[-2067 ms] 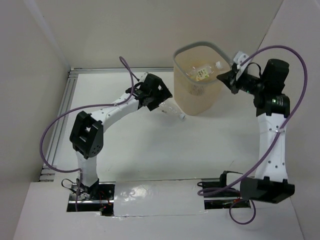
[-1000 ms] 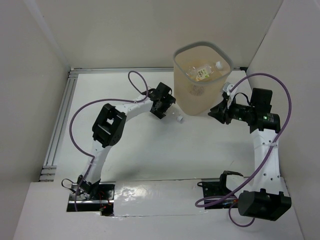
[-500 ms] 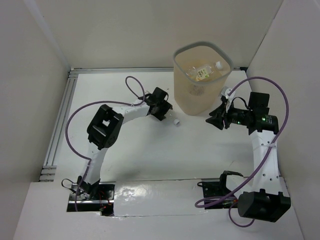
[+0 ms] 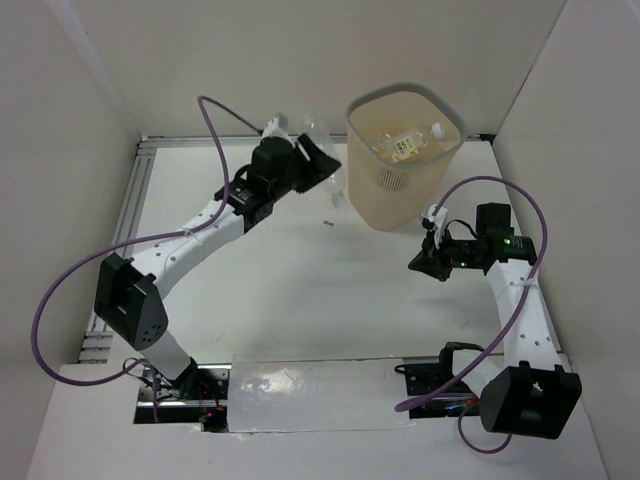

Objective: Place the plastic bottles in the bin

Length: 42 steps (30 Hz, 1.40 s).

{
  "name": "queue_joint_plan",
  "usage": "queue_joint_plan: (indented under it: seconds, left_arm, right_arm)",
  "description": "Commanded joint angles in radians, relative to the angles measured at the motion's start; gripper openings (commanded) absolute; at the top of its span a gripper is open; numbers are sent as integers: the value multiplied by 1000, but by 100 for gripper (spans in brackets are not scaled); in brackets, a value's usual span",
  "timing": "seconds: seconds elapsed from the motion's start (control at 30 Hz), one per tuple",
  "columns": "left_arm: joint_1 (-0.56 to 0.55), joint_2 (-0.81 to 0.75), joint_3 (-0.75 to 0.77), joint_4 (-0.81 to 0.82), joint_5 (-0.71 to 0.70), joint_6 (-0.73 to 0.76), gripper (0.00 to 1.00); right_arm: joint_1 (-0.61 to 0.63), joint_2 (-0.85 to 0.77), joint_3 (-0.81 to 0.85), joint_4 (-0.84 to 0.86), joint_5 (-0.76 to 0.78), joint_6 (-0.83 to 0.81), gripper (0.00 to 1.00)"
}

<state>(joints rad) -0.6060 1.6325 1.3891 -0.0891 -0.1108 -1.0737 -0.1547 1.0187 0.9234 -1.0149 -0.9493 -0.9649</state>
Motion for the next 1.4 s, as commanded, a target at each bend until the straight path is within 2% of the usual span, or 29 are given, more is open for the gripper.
queue_joint_plan:
  seconds: [0.0, 0.1, 0.23, 0.4, 0.57, 0.63, 0.67, 0.77, 0.8, 0.83, 0.87, 0.9, 1.17, 1.37]
  left_arm:
    - [-5, -11, 141, 181, 51, 182, 0]
    - [-5, 47, 232, 295, 112, 195, 0]
    - [-14, 150, 372, 403, 158, 133, 0]
    - [-34, 337, 620, 453, 158, 120, 1]
    - [-52, 473, 774, 483, 139, 100, 6]
    - [-61, 525, 839, 445, 111, 110, 9]
    - [-61, 536, 849, 445, 111, 121, 11]
    - [-72, 561, 872, 423, 82, 130, 39]
    - [-83, 575, 872, 410, 71, 130, 49]
    - [-83, 575, 902, 388, 62, 139, 69]
    - [-83, 590, 913, 379, 62, 149, 80]
    - [-83, 602, 935, 368, 62, 149, 100]
    - [-83, 592, 944, 348, 53, 149, 100]
    - [-74, 517, 900, 339, 53, 207, 100]
  right_arm:
    - [32, 18, 3, 10, 35, -6, 7]
    - [56, 18, 3, 21, 88, 5, 9]
    - [66, -2, -18, 32, 109, 5, 12]
    - [75, -41, -29, 45, 130, 14, 15]
    - [75, -42, -38, 45, 139, 23, 16]
    - [66, -51, -38, 45, 139, 23, 18]
    - [66, -51, -38, 45, 139, 23, 22]
    - [57, -51, -38, 55, 149, 23, 35]
    - [57, -51, -38, 55, 149, 23, 49]
    - [57, -51, -38, 55, 149, 32, 55]
    - [57, -60, -38, 64, 149, 32, 60]
    - [47, -60, -47, 64, 149, 32, 70]
    - [47, -69, -47, 73, 149, 41, 78]
    - [47, -69, -47, 82, 158, 64, 81]
